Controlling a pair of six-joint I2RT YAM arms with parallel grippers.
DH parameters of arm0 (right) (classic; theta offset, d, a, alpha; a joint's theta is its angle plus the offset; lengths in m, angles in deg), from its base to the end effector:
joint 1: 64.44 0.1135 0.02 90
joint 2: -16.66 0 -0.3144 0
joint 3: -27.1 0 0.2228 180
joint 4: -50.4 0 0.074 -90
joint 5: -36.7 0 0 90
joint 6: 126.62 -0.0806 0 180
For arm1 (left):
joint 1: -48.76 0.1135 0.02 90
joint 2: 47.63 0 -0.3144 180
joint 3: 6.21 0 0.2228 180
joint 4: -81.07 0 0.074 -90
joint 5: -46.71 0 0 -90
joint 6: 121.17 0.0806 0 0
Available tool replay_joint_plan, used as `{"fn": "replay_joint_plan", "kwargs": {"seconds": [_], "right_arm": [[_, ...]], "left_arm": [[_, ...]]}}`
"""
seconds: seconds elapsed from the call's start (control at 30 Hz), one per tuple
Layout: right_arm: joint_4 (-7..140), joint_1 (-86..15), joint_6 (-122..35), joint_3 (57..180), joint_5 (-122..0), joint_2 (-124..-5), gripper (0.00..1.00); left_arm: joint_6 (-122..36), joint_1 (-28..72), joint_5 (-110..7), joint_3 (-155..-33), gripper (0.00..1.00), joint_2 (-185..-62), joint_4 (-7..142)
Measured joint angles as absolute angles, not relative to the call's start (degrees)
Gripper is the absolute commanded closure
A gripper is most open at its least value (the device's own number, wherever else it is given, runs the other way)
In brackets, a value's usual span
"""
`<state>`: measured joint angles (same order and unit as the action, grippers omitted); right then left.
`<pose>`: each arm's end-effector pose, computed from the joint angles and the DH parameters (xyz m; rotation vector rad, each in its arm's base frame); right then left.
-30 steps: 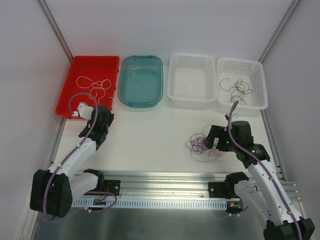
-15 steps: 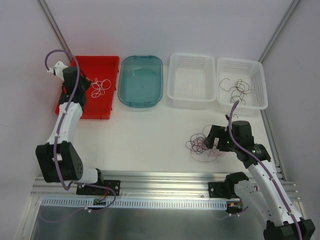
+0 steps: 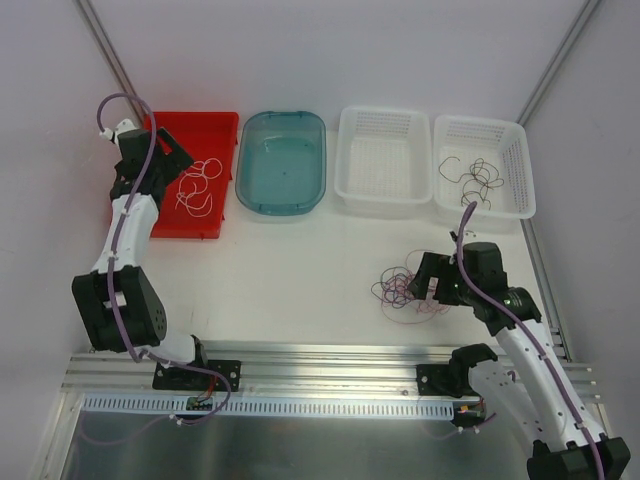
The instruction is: Untangle the cables
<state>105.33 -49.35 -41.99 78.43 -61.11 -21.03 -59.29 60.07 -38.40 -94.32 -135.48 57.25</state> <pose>0.0969 0.0375 0.2567 -0.2663 2.2915 0.3403 0.3639 0.0798 0.3670 -0.7205 1.8463 -0.1060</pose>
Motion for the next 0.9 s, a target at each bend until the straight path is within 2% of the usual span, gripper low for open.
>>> {"fn": "replay_joint_plan", "kwargs": {"seconds": [0.27,0.47,0.7,0.9], "right_arm": [[102.6,-49.3,-42.9,77.2,-59.9,-25.0,0.03],[95.4,-46.7,-45.2,72.6,-59.6,-33.3,0.02],[87.1,-36.1,-48.5,72.1,-56.9,-43.6,0.01],[81.6,-25.3,-50.6,76.2,-55.9,-54.3,0.01]], "left_arm": [[-57.0,59.9,-49.5,-83.0,0.01,-116.0,56.3],[-53.2,55.7,-59.8,-72.0,0.01,-105.9,54.3],[-50.8,40.2,-66.8,-65.1,0.01,-101.8,53.3],[-51.2,30.1,-67.6,-61.0,0.01,-101.6,52.6]]}}
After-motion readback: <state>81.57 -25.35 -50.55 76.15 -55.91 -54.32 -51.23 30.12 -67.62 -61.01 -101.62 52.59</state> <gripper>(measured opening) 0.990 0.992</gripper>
